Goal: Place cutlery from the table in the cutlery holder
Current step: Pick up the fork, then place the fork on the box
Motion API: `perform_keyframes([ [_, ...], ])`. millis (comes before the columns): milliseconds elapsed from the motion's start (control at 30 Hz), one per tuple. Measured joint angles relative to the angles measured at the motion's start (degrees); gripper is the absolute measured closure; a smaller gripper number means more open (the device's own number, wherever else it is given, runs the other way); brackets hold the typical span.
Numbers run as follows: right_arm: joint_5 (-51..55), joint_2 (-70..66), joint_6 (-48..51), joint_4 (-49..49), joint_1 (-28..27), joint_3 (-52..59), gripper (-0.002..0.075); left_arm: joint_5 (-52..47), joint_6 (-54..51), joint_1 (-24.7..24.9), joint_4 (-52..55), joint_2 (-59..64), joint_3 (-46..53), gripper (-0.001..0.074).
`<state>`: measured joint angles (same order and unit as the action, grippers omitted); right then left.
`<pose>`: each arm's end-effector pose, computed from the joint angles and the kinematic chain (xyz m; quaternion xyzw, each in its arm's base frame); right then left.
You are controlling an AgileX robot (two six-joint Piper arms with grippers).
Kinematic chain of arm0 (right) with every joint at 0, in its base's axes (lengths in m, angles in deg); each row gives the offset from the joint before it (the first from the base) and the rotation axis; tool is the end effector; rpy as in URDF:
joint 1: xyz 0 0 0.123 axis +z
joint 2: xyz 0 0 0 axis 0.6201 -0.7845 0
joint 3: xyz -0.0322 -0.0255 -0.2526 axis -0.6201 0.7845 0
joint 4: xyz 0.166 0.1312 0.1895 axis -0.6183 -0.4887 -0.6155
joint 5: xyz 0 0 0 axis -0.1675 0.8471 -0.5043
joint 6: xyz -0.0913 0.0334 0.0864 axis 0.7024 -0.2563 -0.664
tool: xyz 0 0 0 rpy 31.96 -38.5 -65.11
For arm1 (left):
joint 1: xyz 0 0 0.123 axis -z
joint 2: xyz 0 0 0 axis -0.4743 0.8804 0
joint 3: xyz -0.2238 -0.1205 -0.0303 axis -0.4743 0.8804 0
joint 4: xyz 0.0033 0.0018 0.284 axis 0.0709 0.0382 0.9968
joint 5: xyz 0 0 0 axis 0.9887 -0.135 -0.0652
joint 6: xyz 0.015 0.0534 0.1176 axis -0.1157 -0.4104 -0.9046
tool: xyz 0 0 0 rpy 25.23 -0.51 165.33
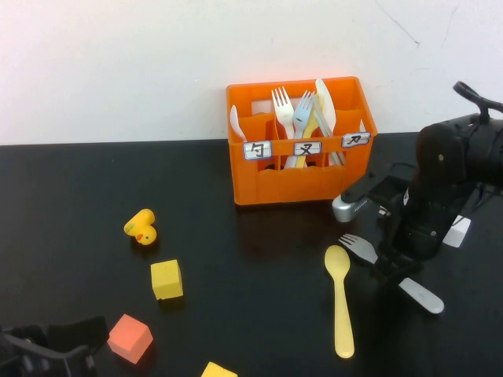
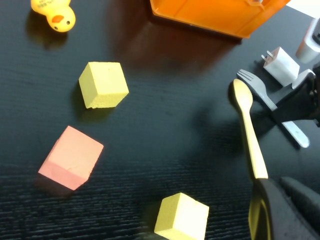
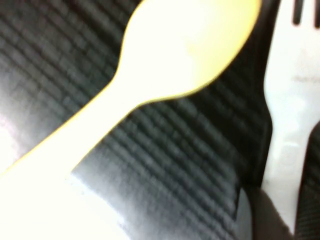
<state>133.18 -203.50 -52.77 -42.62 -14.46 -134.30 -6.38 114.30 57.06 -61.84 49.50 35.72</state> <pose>0.3757 0.1715 0.0797 -0.3849 0.9187 0.0203 0.0861 0.1796 -0.1081 0.2551 -0.0584 0.8560 -0.3084 0.4107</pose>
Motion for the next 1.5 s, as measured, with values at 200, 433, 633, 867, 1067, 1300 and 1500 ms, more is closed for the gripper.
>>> perform_keyframes([
  [200, 0.56, 6.99, 0.0, -0.04, 0.0, 0.5, 0.0585, 0.0, 0.0, 0.0, -0.14, 0.0, 0.0, 0.0736],
  [433, -2.93, 17.03, 0.16, -2.77, 0.0, 0.5, 0.0585, 0.12, 0.0, 0.0, -0.14, 0.0, 0.0, 0.0736],
  [633, -14.26, 21.93, 4.49, -9.83, 0.0, 0.5, 0.0585, 0.12, 0.0, 0.0, 3.48, 0.0, 0.0, 0.0736],
  [867, -26.62, 21.9, 14.59, -23.85, 0.0, 0.57, 0.0585, -2.2, -0.11, 0.0, 23.97, 0.0, 0.0, 0.0736],
  [1067, -34.51, 20.75, 26.02, -38.19, 0.0, 0.57, 0.0585, -8.35, -0.12, 0.0, 36.03, 0.0, 0.51, 0.0736],
  [1300, -42.28, 18.97, 37.02, -52.44, 0.79, 0.57, 0.0587, -5.57, 7.11, 0.0, 41.99, 0.0, 3.69, 0.0736],
  [1500, -46.23, 14.44, 39.22, -55.08, 2.9, -2.11, 0.0587, -1.39, 8.8, 0.0, 44.67, 0.0, 5.74, 0.0736],
])
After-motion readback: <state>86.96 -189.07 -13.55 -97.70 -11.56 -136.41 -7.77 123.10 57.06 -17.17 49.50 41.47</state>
